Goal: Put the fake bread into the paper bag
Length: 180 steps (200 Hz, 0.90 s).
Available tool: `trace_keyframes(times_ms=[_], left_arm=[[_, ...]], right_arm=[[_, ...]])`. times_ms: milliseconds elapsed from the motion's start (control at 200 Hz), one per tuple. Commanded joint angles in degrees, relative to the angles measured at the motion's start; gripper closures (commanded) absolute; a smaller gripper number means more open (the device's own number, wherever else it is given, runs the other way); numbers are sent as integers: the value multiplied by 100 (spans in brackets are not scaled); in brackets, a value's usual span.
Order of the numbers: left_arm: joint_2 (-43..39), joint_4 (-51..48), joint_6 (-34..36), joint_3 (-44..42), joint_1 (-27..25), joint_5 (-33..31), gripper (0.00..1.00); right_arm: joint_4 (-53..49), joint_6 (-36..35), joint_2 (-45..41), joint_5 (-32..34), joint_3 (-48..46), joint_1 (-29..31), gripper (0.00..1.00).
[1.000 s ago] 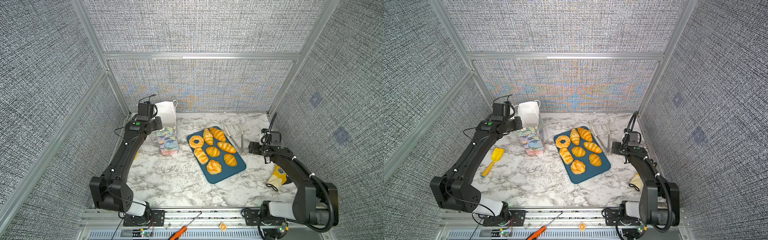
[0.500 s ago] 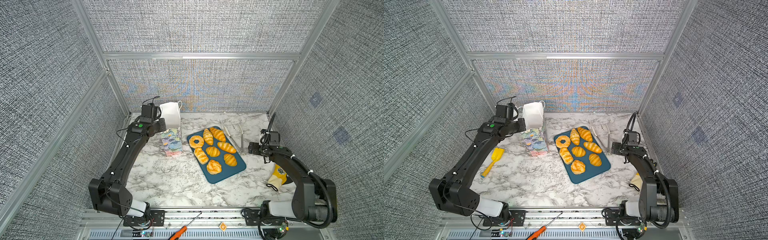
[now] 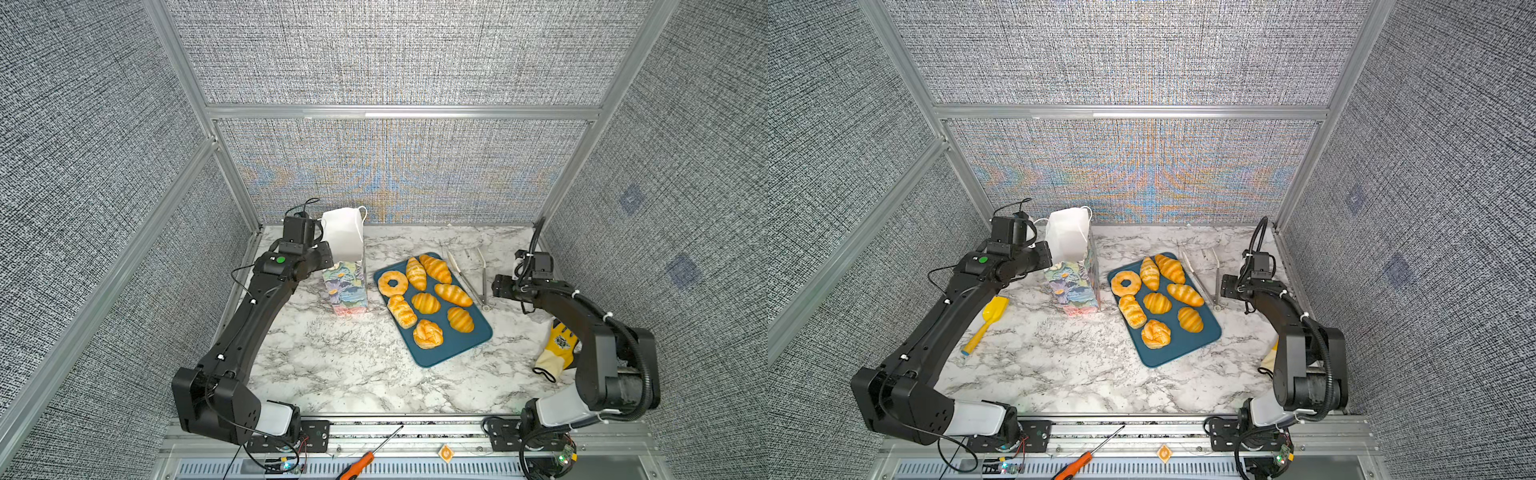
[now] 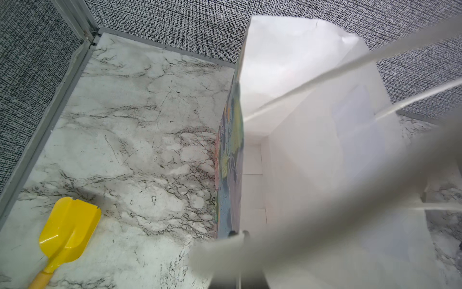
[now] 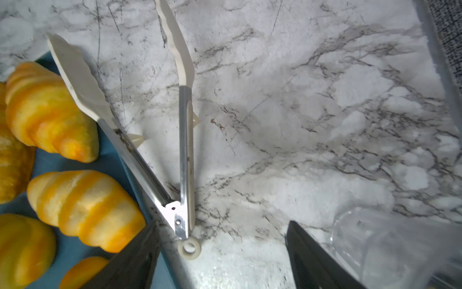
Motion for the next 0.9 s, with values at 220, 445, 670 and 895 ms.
trace_keyframes(times_ms=[220,445,670,895], left_arm=[[-373,162,-201,-60,-30,-236,49],[-925,365,-213,-290,-250,-996,28],[-1286,576,-213,-404,-1047,-2147,23],[-1142,894,170,-148,-2021,-3260,21]], right_arm=[[-144,336,900,-361,917,83,31],[-770,299,1624,20,1656,340,35],[-1115,299,2095,284,2084,454,42],[-1283,263,2420,319,2249,530,54]])
